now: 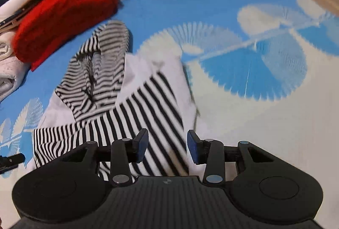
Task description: Fold small clothes
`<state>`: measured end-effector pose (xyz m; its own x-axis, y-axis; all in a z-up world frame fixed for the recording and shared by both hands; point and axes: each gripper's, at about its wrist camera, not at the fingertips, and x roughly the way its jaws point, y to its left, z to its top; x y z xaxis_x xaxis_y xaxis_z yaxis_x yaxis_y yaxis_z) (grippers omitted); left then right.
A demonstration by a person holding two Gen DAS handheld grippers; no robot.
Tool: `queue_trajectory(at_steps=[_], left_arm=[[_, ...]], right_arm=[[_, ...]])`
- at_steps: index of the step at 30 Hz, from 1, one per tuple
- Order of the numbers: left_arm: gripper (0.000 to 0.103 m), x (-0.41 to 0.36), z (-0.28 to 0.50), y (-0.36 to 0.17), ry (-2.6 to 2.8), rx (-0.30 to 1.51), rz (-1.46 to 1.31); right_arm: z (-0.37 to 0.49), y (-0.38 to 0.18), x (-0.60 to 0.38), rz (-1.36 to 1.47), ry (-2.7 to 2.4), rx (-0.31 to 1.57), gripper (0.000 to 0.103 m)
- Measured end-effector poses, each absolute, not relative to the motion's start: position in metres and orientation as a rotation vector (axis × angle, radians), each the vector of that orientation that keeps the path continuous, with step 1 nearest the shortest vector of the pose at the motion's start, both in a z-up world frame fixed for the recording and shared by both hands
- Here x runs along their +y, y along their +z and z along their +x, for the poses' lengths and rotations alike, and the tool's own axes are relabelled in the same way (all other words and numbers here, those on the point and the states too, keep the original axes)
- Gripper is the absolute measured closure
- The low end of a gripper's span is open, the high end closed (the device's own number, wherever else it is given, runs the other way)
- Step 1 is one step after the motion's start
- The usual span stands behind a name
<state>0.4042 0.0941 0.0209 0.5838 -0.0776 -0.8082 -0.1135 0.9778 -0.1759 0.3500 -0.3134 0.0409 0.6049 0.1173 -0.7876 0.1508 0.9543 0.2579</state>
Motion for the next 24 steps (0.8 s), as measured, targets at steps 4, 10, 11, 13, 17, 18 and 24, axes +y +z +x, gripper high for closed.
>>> queue_trajectory(at_steps=[4,10,11,13,17,18,24], left_arm=[[0.031,0.091,0.401,0.032,0.027,0.88,-0.239],[0.028,0.086,0.396,0.046,0.072,0.75,-0.179],[0.028,0.085,0.396,0.047,0.082,0.737,-0.165],[0.028,0.085,0.396,0.047,0.096,0.732,-0.129],[0.028,0.085,0.395,0.044,0.135,0.72,-0.027],[0.028,0.086,0.396,0.045,0.133,0.72,-0.012],[0.034,0.088,0.424,0.051,0.112,0.723,0.012]], right_arm=[[0.348,0.053,-0.314,0.28,-0.013,0.87,0.059],[0.343,0.062,-0.316,0.268,-0.002,0.835,0.059],[0.344,0.063,-0.317,0.27,0.003,0.83,0.059],[0.344,0.067,-0.318,0.277,0.009,0.817,0.059],[0.344,0.077,-0.321,0.252,0.007,0.778,0.059],[0.345,0.079,-0.322,0.24,0.002,0.771,0.059],[0.349,0.085,-0.333,0.175,-0.055,0.764,0.059]])
